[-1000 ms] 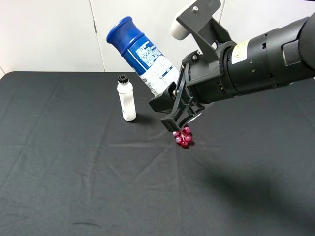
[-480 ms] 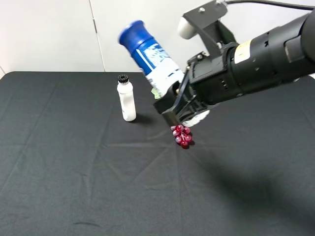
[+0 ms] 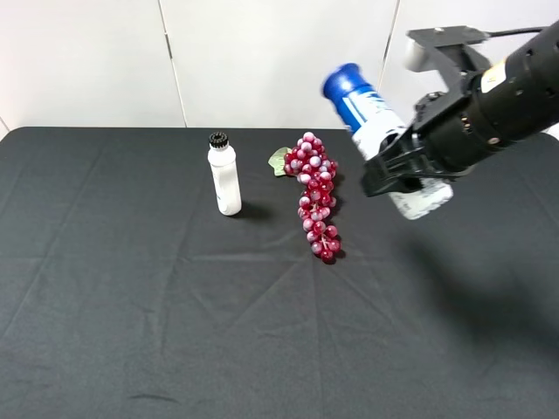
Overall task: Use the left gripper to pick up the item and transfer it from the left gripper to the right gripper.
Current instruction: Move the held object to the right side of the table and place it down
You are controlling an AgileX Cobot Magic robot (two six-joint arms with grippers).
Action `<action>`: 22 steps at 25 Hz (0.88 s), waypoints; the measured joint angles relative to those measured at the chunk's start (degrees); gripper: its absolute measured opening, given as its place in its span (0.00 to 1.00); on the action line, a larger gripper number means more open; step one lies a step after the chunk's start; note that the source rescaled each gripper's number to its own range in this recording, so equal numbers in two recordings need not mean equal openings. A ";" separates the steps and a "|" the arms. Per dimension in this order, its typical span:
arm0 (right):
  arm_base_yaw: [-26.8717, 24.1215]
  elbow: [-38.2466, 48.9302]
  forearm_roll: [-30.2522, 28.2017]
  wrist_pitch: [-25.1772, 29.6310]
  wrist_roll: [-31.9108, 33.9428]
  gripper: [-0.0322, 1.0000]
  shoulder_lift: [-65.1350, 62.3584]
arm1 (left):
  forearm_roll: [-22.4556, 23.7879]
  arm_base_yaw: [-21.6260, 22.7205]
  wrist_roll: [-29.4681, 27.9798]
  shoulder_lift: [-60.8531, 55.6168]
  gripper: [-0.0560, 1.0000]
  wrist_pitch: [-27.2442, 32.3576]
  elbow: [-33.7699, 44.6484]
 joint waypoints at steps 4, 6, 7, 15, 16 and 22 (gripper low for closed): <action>-5.48 0.00 -1.02 1.19 2.09 0.05 0.00 | 0.00 4.34 0.00 0.00 0.99 -0.05 0.00; -8.08 0.00 -1.09 2.20 2.44 0.05 0.08 | 0.00 6.61 0.00 0.00 1.00 -0.05 0.00; -9.44 0.00 -1.09 2.62 2.43 0.05 0.31 | 0.30 7.02 0.00 0.00 1.00 -0.05 0.00; -13.53 -0.18 -2.15 2.83 2.50 0.05 5.67 | 0.30 7.56 0.00 0.00 1.00 -0.11 0.00; -13.53 -0.18 -2.18 2.83 2.50 0.05 6.46 | 0.30 7.56 0.00 0.00 1.00 -0.11 0.00; -13.53 -0.18 -3.43 1.71 2.50 0.05 11.49 | 0.30 7.56 0.00 0.00 1.00 -0.11 0.00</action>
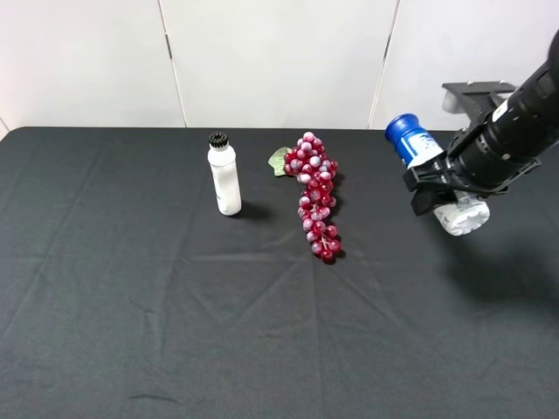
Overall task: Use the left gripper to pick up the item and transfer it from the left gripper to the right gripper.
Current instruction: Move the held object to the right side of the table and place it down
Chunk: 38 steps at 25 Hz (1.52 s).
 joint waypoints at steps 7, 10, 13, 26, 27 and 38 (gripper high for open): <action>0.00 -0.02 -3.47 -2.03 0.00 0.05 5.87 | 0.00 0.00 0.00 0.00 1.00 0.00 0.00; 0.00 -0.02 -4.46 -2.88 0.00 0.05 7.68 | 0.00 0.00 0.00 0.00 1.00 0.00 0.00; 0.00 0.15 -5.53 -4.65 0.00 0.05 8.67 | 0.00 0.00 0.00 0.00 1.00 0.00 0.00; 0.00 0.20 -7.45 -8.03 0.00 0.05 16.68 | 0.00 0.00 0.00 0.00 1.00 -0.04 0.00; 0.00 0.20 -7.46 -8.15 0.00 0.05 17.17 | 0.00 0.00 0.00 0.00 1.00 -0.04 0.00; 0.00 0.20 -7.84 -10.01 2.60 0.71 18.58 | 0.00 0.00 0.00 0.00 1.00 -0.04 0.00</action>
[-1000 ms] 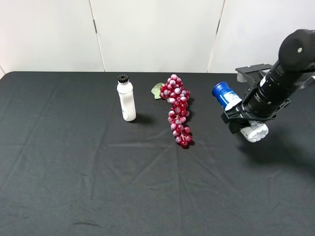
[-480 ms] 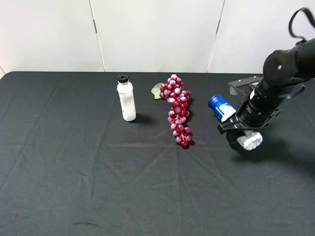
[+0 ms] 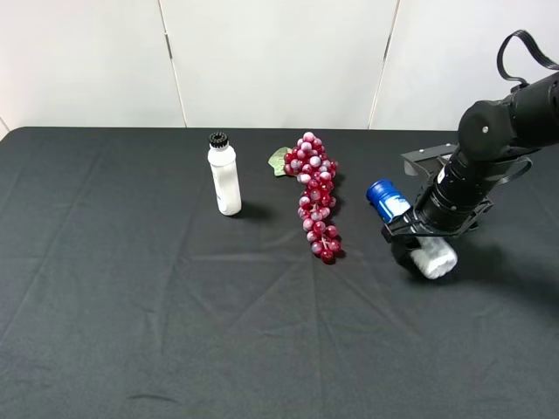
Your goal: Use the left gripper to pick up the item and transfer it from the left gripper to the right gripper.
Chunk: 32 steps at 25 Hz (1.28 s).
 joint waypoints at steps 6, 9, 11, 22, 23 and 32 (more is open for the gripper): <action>0.00 -0.05 0.00 -0.33 2.15 0.98 0.00 | 0.00 0.00 0.00 0.00 1.00 0.00 0.00; 0.00 -0.05 0.00 -0.27 2.27 1.00 0.00 | 0.00 0.00 0.00 0.00 1.00 0.00 0.00; 0.00 -0.52 0.00 1.23 2.27 1.00 0.00 | 0.00 0.00 0.00 0.00 1.00 0.00 0.00; 0.00 -6.59 1.54 16.93 2.70 1.00 -6.47 | 0.00 0.00 0.00 0.00 1.00 0.00 0.00; 0.00 -6.64 1.81 18.00 2.70 1.00 -7.64 | 0.00 0.00 0.00 0.00 1.00 0.00 0.00; 0.00 -6.64 4.25 29.93 3.32 1.00 -18.17 | 0.00 0.00 0.00 0.00 1.00 0.00 0.00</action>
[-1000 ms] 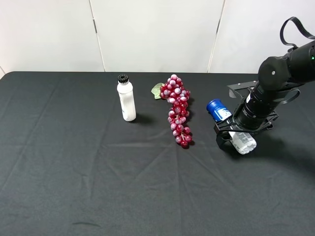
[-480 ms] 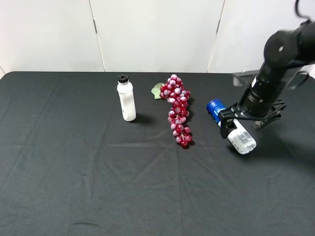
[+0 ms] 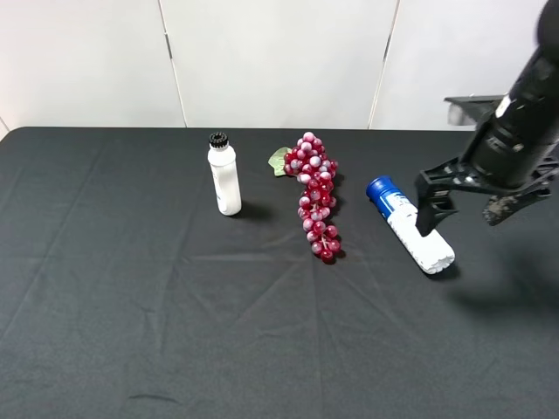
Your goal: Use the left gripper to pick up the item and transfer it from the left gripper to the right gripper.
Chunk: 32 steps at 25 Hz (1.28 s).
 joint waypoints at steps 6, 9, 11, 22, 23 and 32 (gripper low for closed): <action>0.00 0.00 0.04 6.21 0.00 1.00 -8.91 | 0.00 0.00 0.00 0.00 1.00 0.00 0.00; 0.00 0.00 0.04 8.43 0.00 1.00 -13.90 | 0.00 0.00 0.00 0.00 1.00 0.00 0.00; 0.00 0.00 0.04 8.74 0.00 1.00 -17.31 | 0.00 0.00 0.00 0.00 1.00 0.00 0.00; 0.00 0.48 0.04 9.16 0.00 1.00 -36.46 | 0.00 0.00 0.00 0.00 1.00 0.00 0.00; 0.00 1.33 0.04 9.16 0.00 1.00 -38.21 | 0.00 0.00 0.00 0.00 1.00 0.00 0.00; 0.00 16.77 0.04 3.84 0.00 1.00 -56.62 | 0.00 0.00 0.00 0.00 1.00 0.00 0.00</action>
